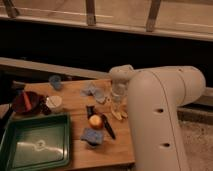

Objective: Place banana in table surface

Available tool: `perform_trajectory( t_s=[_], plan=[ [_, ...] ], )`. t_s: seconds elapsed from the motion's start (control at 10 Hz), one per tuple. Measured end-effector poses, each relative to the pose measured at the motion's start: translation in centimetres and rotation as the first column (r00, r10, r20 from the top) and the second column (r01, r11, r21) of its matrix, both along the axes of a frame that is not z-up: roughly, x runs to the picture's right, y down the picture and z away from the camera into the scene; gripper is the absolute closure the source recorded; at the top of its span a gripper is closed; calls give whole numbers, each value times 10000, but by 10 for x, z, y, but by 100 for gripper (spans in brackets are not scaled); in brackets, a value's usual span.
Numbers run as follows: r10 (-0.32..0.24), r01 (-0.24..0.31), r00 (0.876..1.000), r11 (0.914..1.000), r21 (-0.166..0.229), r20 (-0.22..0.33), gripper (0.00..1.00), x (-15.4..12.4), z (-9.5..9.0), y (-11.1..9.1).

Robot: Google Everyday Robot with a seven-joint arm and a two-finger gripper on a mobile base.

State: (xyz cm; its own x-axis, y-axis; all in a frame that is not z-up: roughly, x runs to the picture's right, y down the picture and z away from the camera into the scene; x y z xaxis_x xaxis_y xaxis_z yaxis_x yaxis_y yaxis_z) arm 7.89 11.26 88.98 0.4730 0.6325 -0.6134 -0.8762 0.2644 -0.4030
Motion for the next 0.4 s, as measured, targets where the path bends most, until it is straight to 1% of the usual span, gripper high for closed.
perform_trajectory(
  t_s=[0.4],
  plan=[
    [28,-28,10000,10000,5,-23,60,2,0,0]
  ],
)
